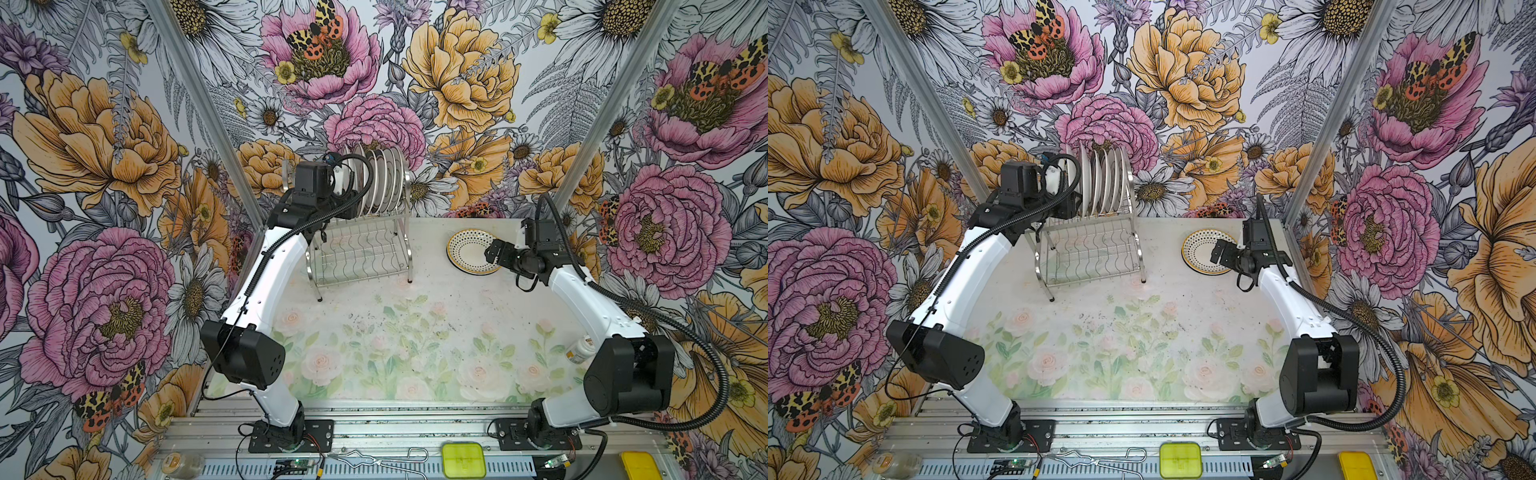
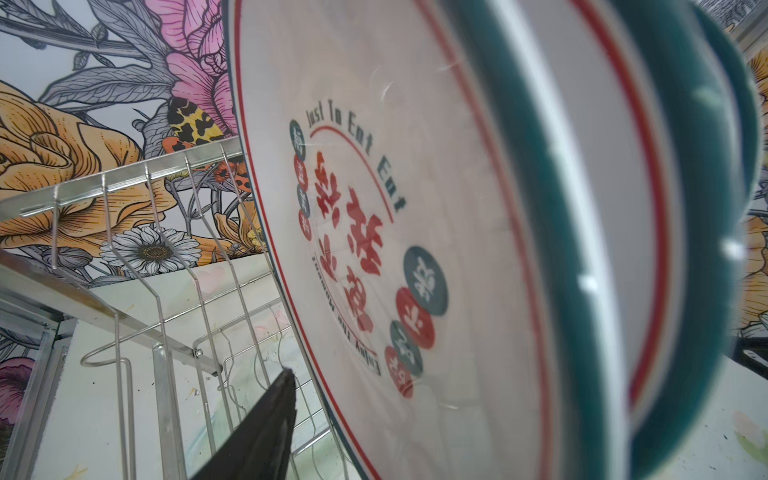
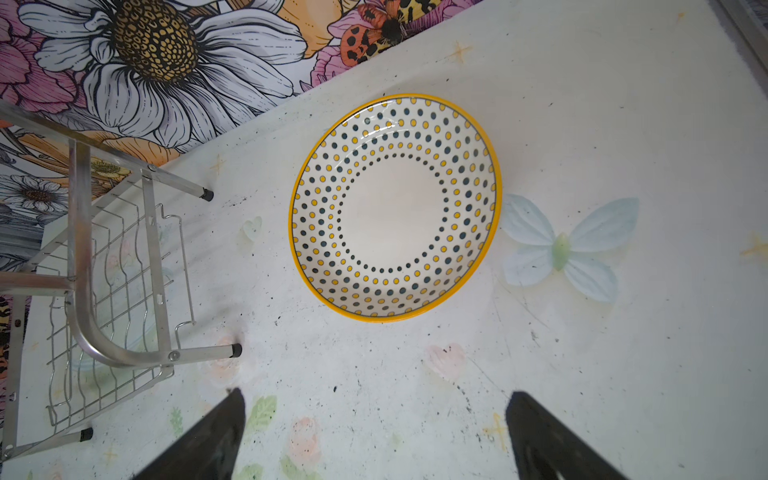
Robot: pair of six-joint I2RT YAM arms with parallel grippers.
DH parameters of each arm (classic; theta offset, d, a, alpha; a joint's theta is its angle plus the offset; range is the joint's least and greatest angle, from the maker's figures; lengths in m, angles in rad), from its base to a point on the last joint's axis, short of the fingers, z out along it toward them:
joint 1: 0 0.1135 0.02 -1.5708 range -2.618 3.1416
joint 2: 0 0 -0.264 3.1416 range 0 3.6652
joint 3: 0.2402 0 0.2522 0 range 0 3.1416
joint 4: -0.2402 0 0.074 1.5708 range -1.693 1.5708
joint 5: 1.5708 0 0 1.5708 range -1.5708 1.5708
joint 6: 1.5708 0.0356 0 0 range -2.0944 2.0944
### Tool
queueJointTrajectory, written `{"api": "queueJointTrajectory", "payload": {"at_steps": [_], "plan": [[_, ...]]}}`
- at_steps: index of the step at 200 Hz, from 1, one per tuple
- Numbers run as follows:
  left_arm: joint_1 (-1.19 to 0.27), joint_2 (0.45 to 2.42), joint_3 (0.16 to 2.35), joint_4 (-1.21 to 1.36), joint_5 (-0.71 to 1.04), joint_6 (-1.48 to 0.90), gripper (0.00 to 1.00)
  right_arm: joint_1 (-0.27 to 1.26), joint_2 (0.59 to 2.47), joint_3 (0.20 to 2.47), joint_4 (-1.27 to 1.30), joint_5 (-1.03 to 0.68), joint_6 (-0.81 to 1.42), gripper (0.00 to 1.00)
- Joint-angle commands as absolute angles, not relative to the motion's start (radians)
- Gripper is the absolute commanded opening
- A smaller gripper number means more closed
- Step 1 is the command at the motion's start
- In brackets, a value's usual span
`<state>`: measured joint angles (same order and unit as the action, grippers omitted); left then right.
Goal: Unload the plates from the dish rack
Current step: 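Move the left gripper to the front red-lettered white plate in the rack, then close the left gripper on the red-lettered plate's rim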
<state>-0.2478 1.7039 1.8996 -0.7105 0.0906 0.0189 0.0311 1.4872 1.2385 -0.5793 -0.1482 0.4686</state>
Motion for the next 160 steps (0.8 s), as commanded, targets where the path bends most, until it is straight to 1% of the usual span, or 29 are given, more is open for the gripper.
{"api": "queueJointTrajectory", "payload": {"at_steps": [1,39,107,127,144,160], "plan": [[-0.251,1.721,1.919,-0.690,0.065,0.044,0.56,0.023,1.493,1.253,-0.560,-0.159,0.453,0.99],[-0.252,1.714,1.900,-0.662,0.046,0.046,0.48,0.018,1.485,1.253,-0.561,-0.164,0.453,0.99],[-0.252,1.711,1.888,-0.653,0.012,0.044,0.37,0.015,1.482,1.256,-0.561,-0.170,0.457,0.99],[-0.254,1.710,1.888,-0.653,0.007,0.043,0.32,0.014,1.483,1.256,-0.561,-0.171,0.457,0.99],[-0.254,1.708,1.888,-0.653,0.011,0.043,0.22,0.013,1.485,1.259,-0.561,-0.175,0.457,0.99],[-0.254,1.707,1.890,-0.655,0.003,0.044,0.21,0.014,1.486,1.262,-0.561,-0.176,0.459,0.99]]}}
